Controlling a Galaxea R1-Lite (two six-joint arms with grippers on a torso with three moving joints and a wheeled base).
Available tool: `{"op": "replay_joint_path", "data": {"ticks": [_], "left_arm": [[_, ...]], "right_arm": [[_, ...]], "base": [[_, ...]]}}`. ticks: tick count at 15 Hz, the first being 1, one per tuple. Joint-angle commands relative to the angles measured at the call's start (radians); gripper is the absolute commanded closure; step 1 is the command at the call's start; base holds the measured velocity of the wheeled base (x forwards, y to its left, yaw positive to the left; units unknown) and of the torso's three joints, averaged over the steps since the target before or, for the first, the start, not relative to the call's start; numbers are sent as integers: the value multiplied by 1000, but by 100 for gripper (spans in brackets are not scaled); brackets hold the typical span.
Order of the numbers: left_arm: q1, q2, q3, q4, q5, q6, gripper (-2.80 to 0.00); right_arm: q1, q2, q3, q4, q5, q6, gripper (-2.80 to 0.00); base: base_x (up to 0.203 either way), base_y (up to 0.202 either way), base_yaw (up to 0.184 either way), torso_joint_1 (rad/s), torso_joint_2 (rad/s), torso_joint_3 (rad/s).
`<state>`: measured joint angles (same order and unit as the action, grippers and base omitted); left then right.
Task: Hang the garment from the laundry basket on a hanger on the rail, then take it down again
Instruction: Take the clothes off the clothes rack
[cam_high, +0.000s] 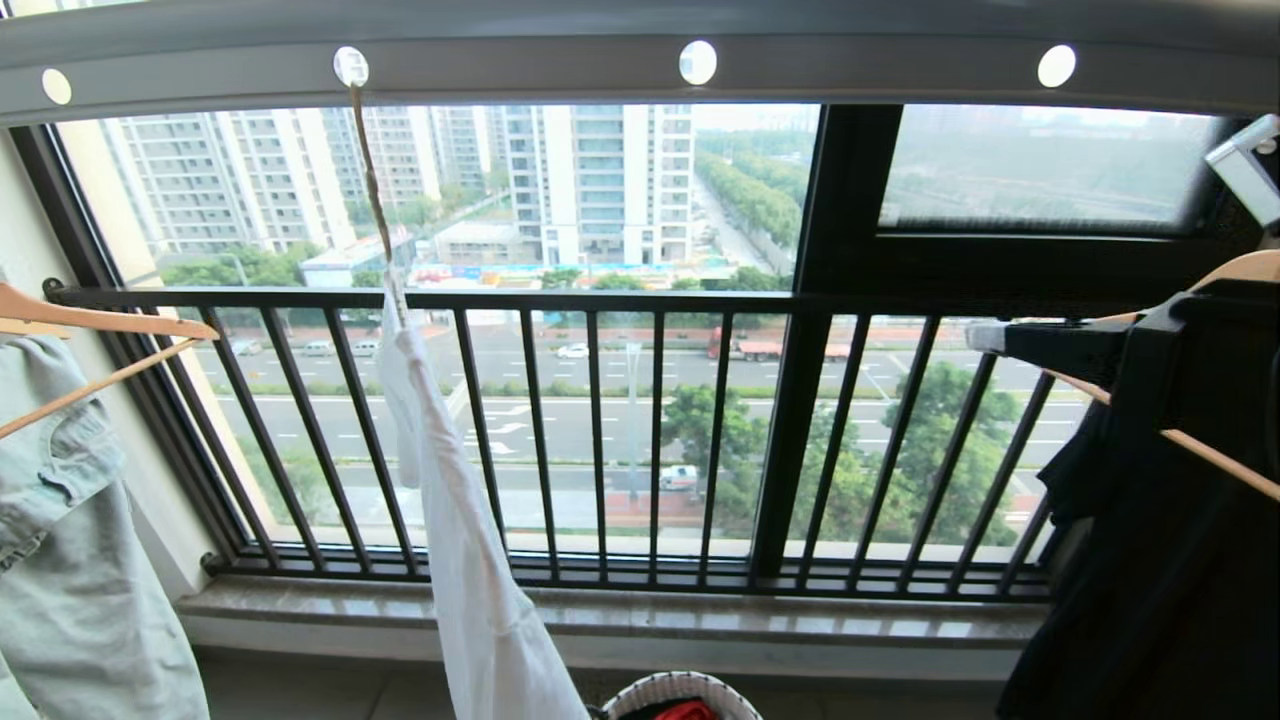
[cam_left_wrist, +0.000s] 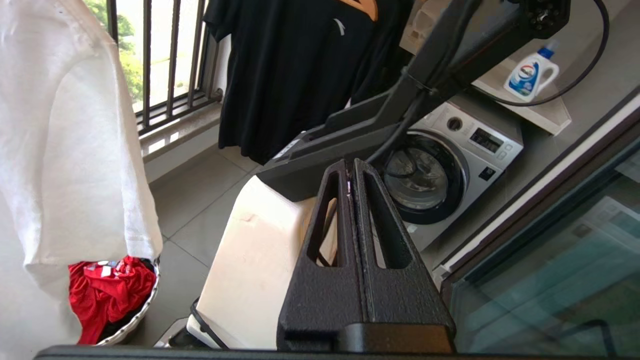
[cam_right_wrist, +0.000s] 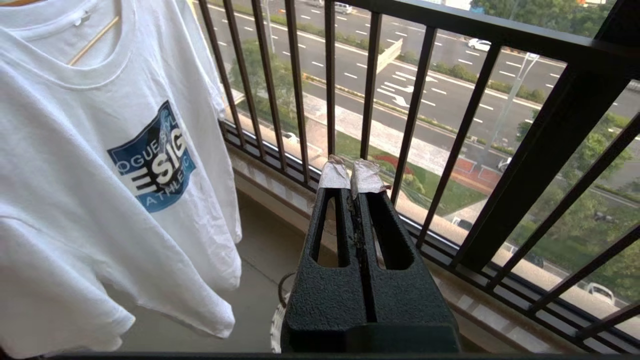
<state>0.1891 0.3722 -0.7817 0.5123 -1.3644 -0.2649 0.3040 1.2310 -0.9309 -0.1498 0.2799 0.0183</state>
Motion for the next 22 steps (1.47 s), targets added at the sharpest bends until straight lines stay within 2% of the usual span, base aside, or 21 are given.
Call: {"op": "replay_joint_path", "data": {"ticks": [1, 4, 6, 7, 10, 11, 13, 15, 16, 19, 22], "left_arm": [[-123, -32, -8, 3, 35, -10, 0], [-270, -30, -12, 3, 185, -34, 0], [-299, -33, -20, 7, 295, -39, 0], [-303, -35, -14, 8, 362, -39, 0], [-304, -40, 36, 7, 645, -35, 0], [-304, -57, 56, 5, 734, -33, 0], [-305, -87, 67, 5, 866, -19, 0], [-305, -87, 77, 5, 1016, 36, 0], [-305, -87, 89, 5, 1078, 80, 0], [-305, -87, 116, 3, 1267, 148, 0], [-305, -87, 130, 0, 1409, 147, 0]], "right_arm": [[1, -158, 20, 77, -39, 1, 0], [3, -322, 23, 270, -134, 0, 0], [4, -404, 24, 389, -266, -14, 0], [3, -449, 26, 421, -285, -20, 0], [-1, -553, 29, 550, -349, -26, 0], [-5, -571, 39, 571, -372, -25, 0], [-8, -608, 65, 582, -417, -26, 0], [-19, -651, 75, 586, -440, -26, 0], [-44, -672, 80, 587, -448, -27, 0], [-145, -719, 97, 588, -453, -31, 0], [-247, -801, 152, 589, -453, -48, 0]], "base": [[0, 0, 0, 0, 0, 0], [0, 0, 0, 0, 0, 0], [0, 0, 0, 0, 0, 0], [0, 0, 0, 0, 0, 0], [0, 0, 0, 0, 0, 0], [0, 0, 0, 0, 0, 0], [0, 0, 0, 0, 0, 0], [0, 0, 0, 0, 0, 0], [0, 0, 0, 0, 0, 0], [0, 0, 0, 0, 0, 0], [0, 0, 0, 0, 0, 0]]}}
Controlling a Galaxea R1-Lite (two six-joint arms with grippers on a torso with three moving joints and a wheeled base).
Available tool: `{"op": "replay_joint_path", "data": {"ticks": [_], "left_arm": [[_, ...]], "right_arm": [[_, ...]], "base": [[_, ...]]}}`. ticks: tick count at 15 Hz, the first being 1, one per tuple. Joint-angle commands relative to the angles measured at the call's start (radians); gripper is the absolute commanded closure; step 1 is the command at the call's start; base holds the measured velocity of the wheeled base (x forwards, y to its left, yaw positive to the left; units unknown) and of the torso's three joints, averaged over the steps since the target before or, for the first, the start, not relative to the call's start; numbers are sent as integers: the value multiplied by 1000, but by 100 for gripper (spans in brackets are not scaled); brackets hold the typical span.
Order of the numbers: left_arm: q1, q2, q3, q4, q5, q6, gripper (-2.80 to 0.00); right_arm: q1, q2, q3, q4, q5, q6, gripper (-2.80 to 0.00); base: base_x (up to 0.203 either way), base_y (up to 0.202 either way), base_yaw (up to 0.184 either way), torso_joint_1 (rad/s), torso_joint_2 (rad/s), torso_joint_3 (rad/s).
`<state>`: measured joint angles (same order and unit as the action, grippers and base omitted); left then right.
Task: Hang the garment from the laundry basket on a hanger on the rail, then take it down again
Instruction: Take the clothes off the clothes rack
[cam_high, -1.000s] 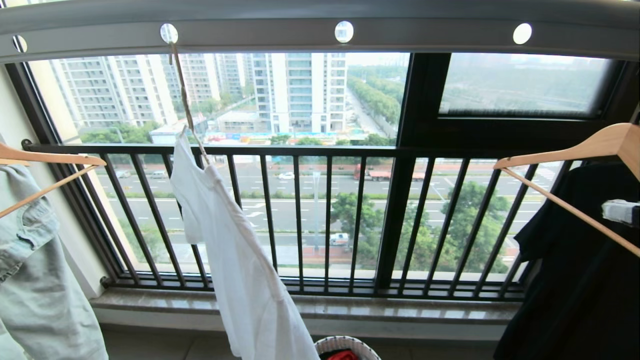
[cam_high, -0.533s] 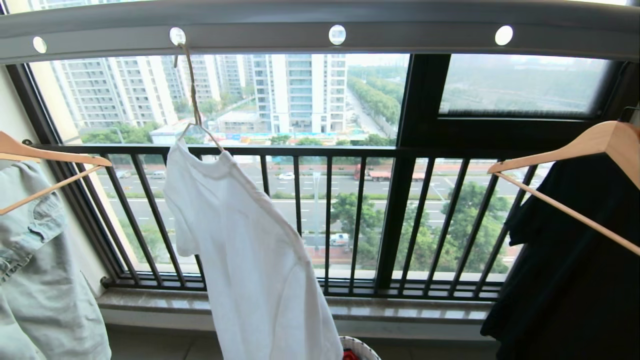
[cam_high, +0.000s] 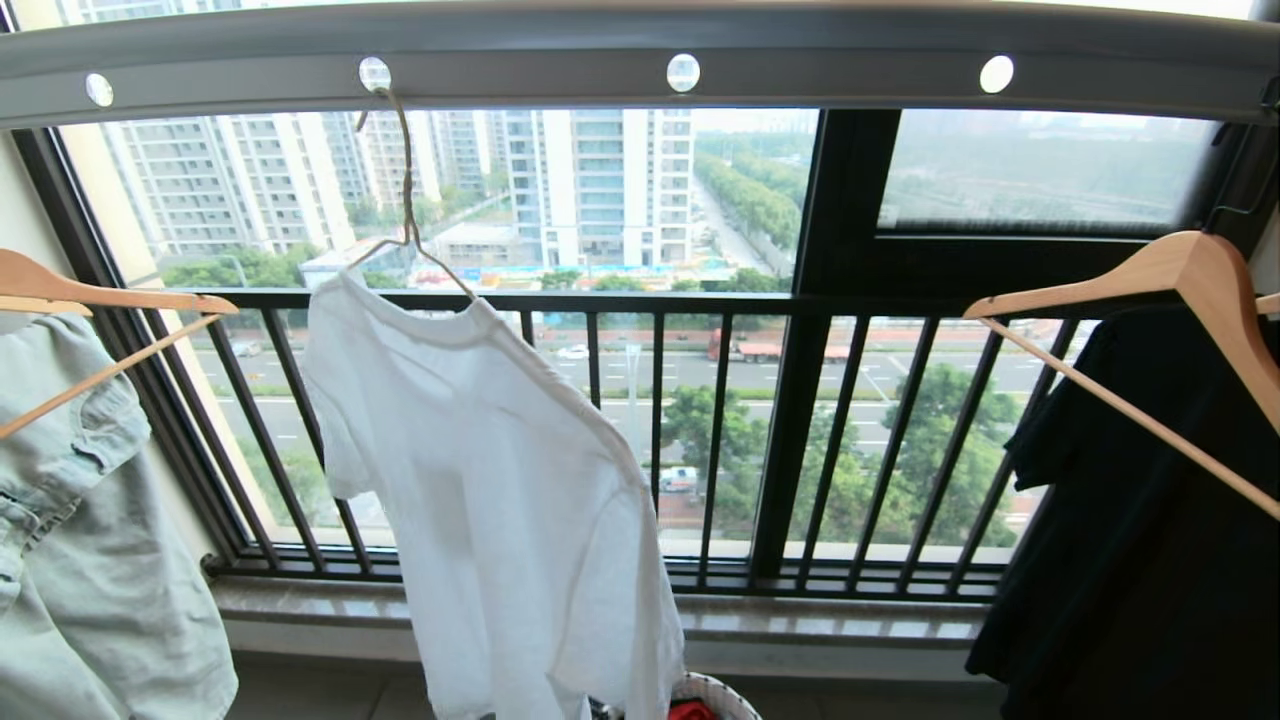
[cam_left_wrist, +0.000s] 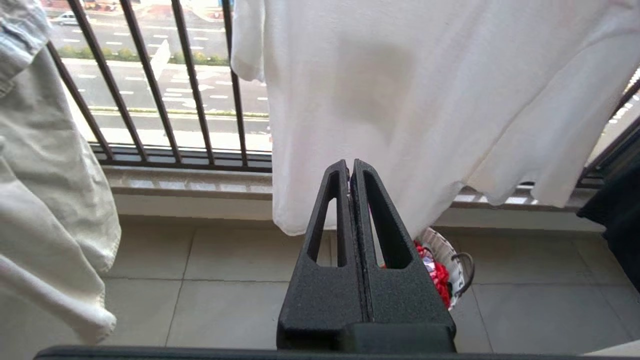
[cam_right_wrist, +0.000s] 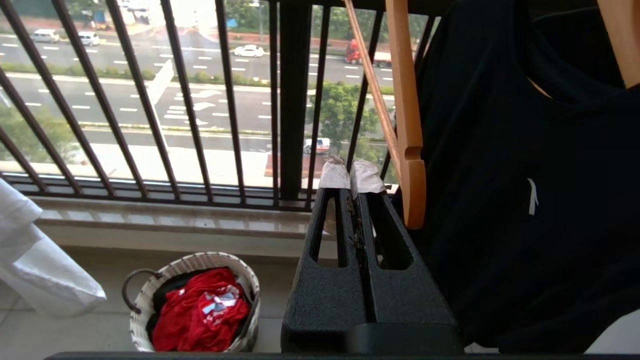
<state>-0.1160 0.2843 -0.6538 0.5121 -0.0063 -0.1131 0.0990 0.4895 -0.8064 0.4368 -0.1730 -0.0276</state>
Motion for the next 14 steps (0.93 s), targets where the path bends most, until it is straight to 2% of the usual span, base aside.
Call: {"op": "replay_joint_path", "data": {"ticks": [1, 3, 5, 6, 9, 10, 12, 14], "left_arm": [[2, 0, 1, -6, 96, -6, 0], [55, -9, -10, -35, 113, -1, 0], [116, -90, -3, -41, 48, 12, 0], [124, -115, 33, -42, 28, 15, 0], [125, -231, 139, -51, 27, 42, 0], [125, -257, 181, -78, 27, 47, 0], [122, -278, 296, -212, 25, 54, 0], [121, -283, 414, -346, 23, 96, 0]], "right_arm": [[-58, -91, 50, 2, 0, -4, 0], [-72, -147, 86, 3, 0, -7, 0], [-97, -184, 106, 2, -1, -20, 0], [-104, -206, 123, 0, 0, -26, 0], [-107, -311, 226, -7, 6, -33, 0], [-105, -351, 277, -15, 9, -37, 0], [-96, -414, 420, -80, 25, -40, 0], [-93, -464, 593, -232, 68, -44, 0]], "base": [[0, 0, 0, 0, 0, 0], [0, 0, 0, 0, 0, 0], [0, 0, 0, 0, 0, 0], [0, 0, 0, 0, 0, 0], [0, 0, 0, 0, 0, 0], [0, 0, 0, 0, 0, 0], [0, 0, 0, 0, 0, 0], [0, 0, 0, 0, 0, 0]]}}
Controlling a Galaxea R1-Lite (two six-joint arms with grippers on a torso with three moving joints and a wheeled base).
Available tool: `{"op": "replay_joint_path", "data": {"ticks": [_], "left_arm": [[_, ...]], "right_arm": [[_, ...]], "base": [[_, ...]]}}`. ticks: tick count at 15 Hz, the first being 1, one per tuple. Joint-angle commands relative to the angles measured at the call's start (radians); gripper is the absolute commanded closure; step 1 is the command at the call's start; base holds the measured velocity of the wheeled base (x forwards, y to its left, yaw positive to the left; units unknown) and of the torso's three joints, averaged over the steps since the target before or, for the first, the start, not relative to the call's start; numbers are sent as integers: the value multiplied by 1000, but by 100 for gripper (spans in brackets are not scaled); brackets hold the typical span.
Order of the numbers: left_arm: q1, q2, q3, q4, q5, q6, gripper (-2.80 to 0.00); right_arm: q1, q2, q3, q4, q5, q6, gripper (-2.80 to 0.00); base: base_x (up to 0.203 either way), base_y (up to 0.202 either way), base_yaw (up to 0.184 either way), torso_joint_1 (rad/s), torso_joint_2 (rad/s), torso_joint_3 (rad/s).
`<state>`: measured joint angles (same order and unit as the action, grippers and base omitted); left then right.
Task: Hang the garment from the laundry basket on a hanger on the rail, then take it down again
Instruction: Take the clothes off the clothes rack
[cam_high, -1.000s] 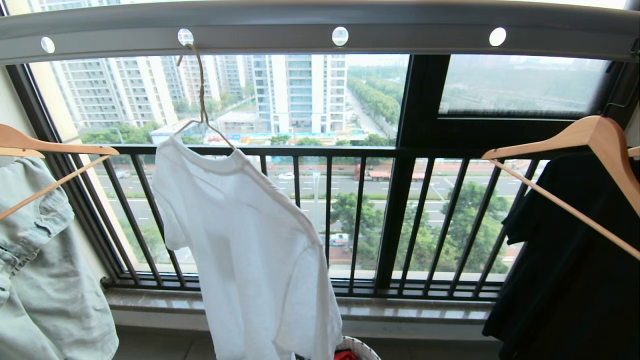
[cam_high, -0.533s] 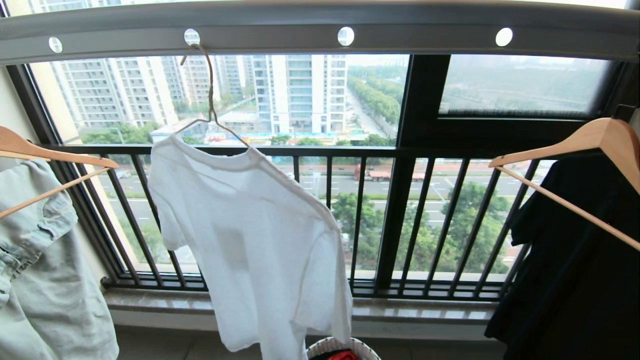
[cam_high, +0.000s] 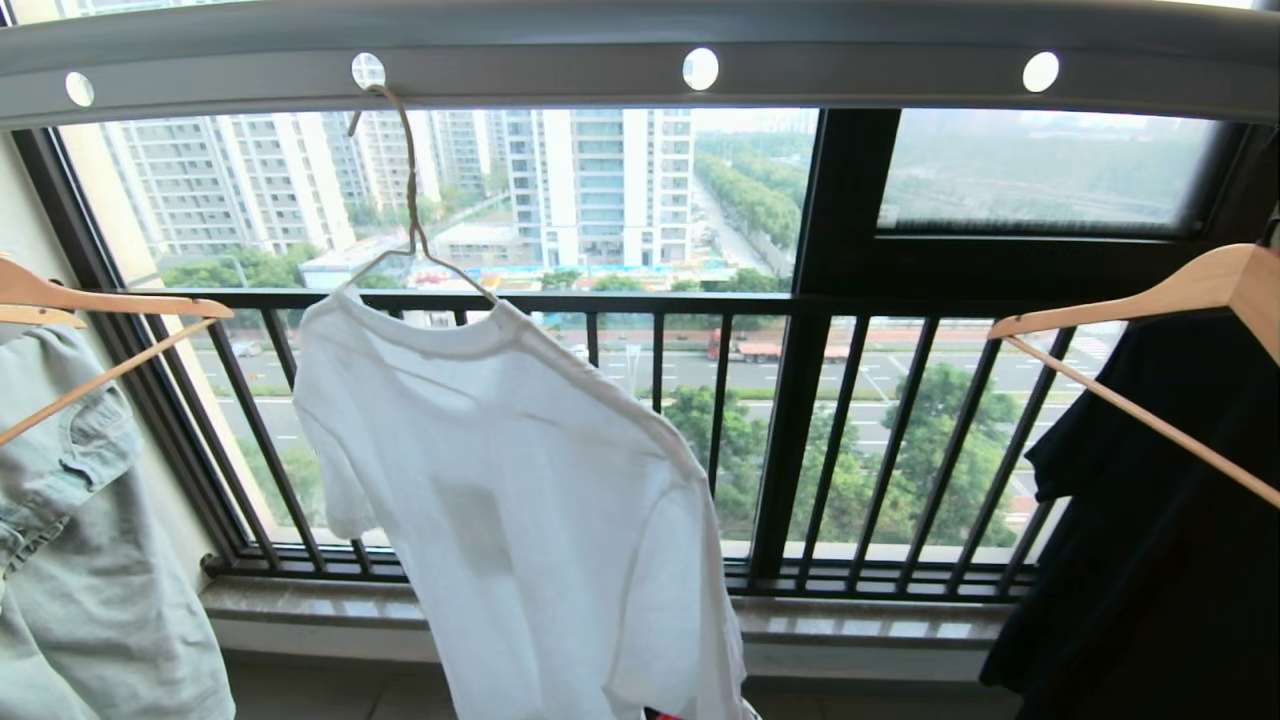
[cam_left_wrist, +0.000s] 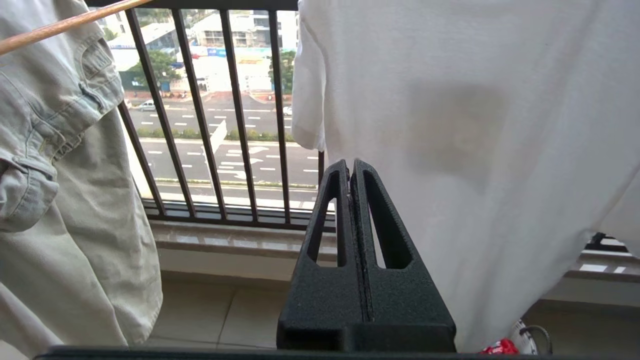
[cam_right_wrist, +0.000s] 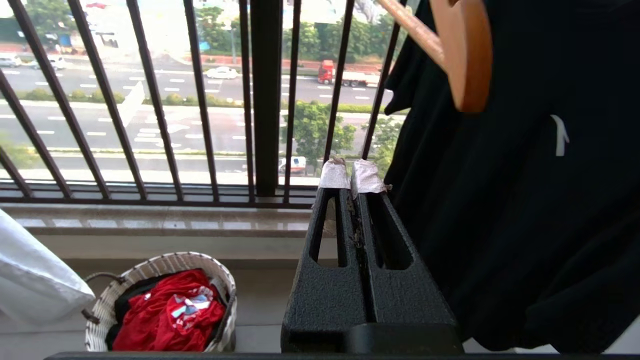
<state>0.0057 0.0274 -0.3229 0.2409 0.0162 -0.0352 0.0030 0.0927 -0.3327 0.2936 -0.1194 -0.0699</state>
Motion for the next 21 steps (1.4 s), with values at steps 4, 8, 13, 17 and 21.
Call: {"op": "replay_joint_path", "data": {"ticks": [4, 8, 13, 17, 21], "left_arm": [[-1, -27, 304, -246, -5, 157, 0], [-1, -27, 320, -218, -33, 172, 0], [-1, -27, 320, -218, -30, 136, 0], [-1, -27, 321, -218, -27, 97, 0], [-1, -27, 321, -218, -25, 57, 0]], "right_arm": [[6, -92, 334, -436, 109, -34, 0], [6, -93, 333, -302, 116, 23, 0], [6, -93, 333, -292, 115, 73, 0], [6, -93, 334, -292, 115, 73, 0], [6, -93, 334, -292, 115, 73, 0]], "base": [[0, 0, 0, 0, 0, 0], [0, 0, 0, 0, 0, 0], [0, 0, 0, 0, 0, 0], [0, 0, 0, 0, 0, 0], [0, 0, 0, 0, 0, 0]]}}
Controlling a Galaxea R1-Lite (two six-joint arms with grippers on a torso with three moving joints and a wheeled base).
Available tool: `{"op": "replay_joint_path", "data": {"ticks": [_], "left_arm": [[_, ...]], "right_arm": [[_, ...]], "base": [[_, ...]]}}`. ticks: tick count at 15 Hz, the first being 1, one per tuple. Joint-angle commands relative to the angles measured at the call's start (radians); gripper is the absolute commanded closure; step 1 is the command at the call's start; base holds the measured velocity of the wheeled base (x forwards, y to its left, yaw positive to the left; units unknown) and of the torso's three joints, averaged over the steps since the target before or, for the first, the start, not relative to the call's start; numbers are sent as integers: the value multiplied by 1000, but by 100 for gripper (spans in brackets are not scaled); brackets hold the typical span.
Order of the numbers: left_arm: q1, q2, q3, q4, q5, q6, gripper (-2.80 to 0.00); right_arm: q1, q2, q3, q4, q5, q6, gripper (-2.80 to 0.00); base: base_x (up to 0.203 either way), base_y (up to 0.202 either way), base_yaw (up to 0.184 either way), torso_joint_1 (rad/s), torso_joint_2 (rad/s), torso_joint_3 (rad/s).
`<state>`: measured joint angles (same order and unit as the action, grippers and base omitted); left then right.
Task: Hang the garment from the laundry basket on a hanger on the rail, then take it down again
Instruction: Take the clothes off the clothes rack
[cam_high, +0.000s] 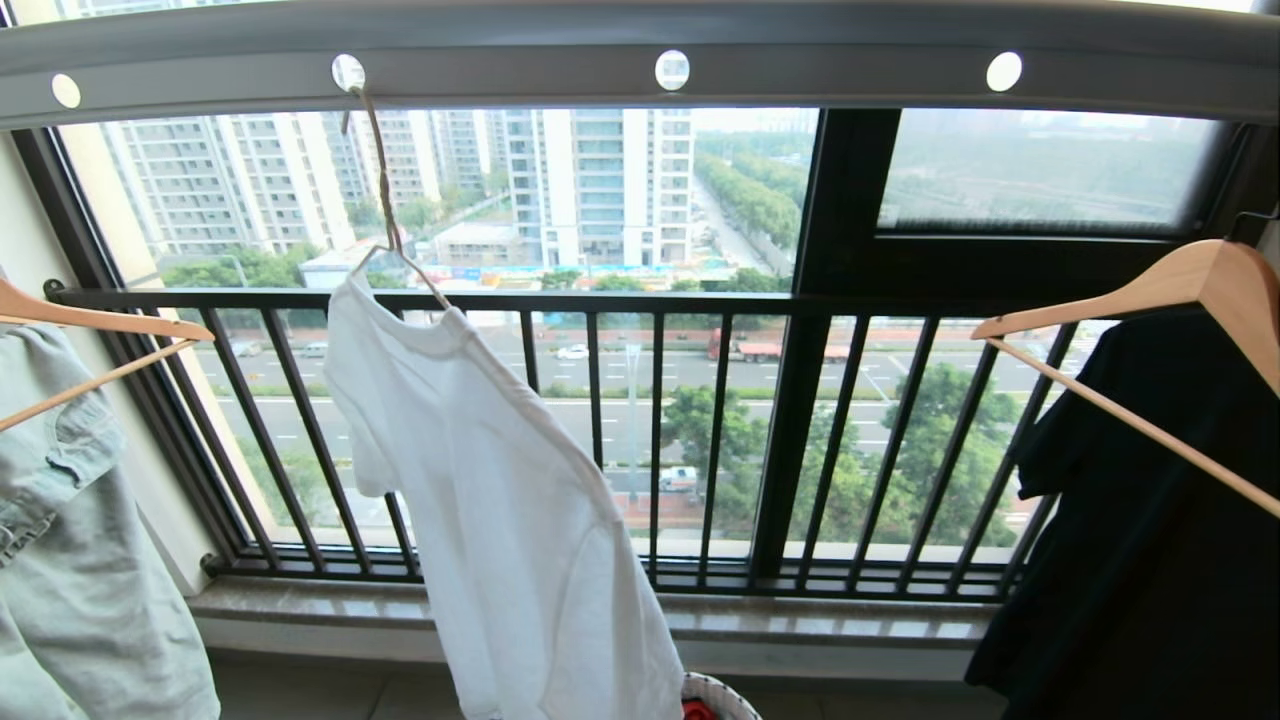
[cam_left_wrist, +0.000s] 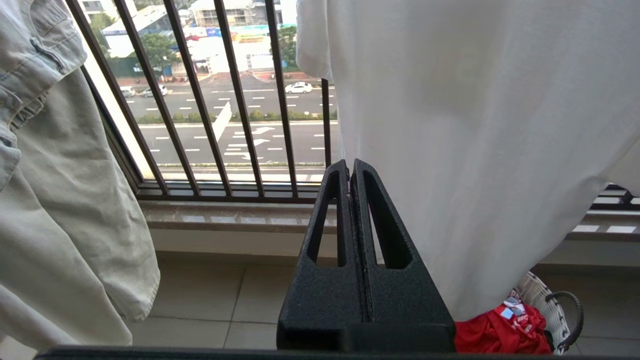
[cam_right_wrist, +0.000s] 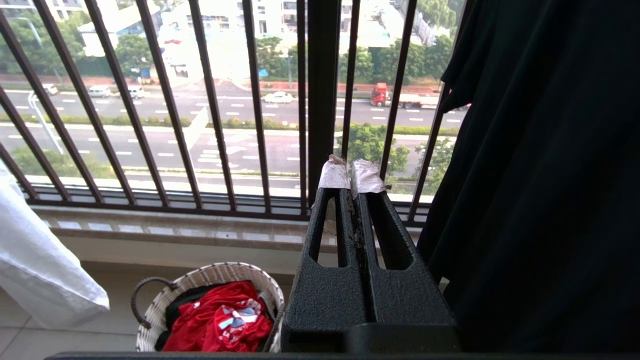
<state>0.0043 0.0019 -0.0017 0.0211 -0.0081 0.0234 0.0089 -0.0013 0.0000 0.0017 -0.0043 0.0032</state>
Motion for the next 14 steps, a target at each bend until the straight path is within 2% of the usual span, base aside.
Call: {"op": "replay_joint_path", "data": {"ticks": [1, 14], "left_arm": [[0, -2, 0, 2, -1, -2, 0], [0, -2, 0, 0, -1, -2, 0]], "right_arm": [[0, 1, 1, 0, 0, 0, 0], [0, 1, 0, 0, 0, 0, 0]], "base": [[0, 0, 0, 0, 0, 0], [0, 0, 0, 0, 0, 0]]}}
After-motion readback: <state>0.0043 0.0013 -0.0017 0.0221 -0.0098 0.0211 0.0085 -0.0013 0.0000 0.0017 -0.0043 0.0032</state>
